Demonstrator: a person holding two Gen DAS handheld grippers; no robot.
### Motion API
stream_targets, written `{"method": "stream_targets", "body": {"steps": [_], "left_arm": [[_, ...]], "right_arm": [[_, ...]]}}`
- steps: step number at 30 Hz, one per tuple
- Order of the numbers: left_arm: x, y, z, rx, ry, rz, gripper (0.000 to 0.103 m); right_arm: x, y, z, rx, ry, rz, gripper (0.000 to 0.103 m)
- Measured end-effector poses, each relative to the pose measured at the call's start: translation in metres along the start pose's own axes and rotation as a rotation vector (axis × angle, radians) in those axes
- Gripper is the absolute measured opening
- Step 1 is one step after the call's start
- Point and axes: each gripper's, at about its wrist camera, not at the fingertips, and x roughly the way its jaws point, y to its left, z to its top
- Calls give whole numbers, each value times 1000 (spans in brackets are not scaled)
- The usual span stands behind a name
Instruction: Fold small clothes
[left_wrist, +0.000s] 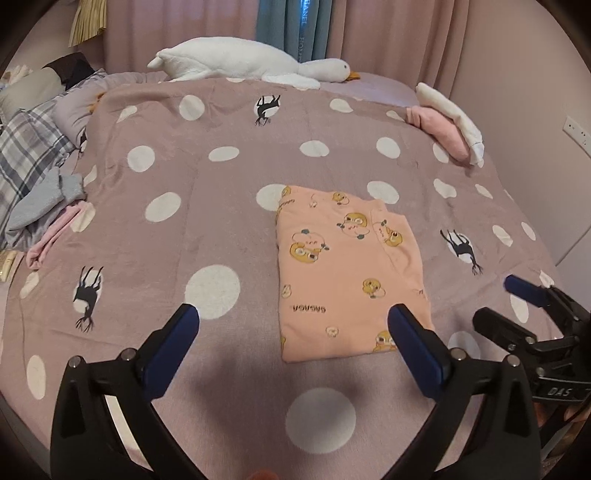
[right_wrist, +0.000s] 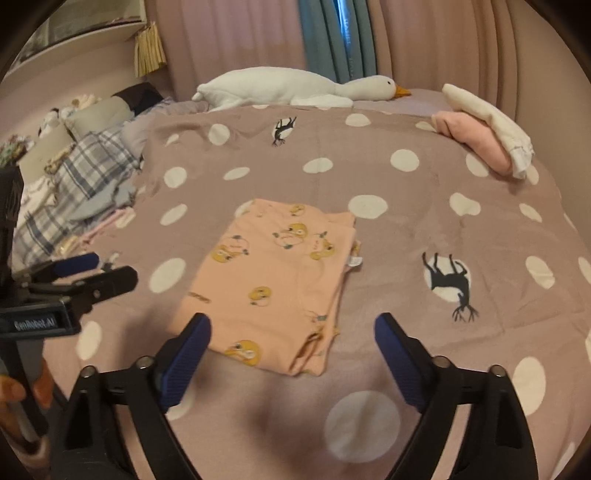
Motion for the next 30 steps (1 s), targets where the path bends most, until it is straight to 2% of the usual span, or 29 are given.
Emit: {"method": "stream_targets", "body": {"steps": [2, 9, 17, 25, 30], "left_arm": [[-6, 0, -2, -10, 1, -14, 102], [-23, -7, -5, 6, 11, 1, 102], [-11, -6, -17, 15, 54, 75, 102], [-10, -2, -21, 8, 63, 122, 102], [-11, 0, -21, -2, 64, 114, 102]], "right_arm": [[-7, 2, 1, 13, -13, -22, 102], [-31, 12, 6, -15, -81, -86, 102], [0, 15, -5, -9, 5, -112, 102], [-5, 21, -3, -20, -7, -112, 102], [-6, 23, -2, -23, -10, -108, 102]]}}
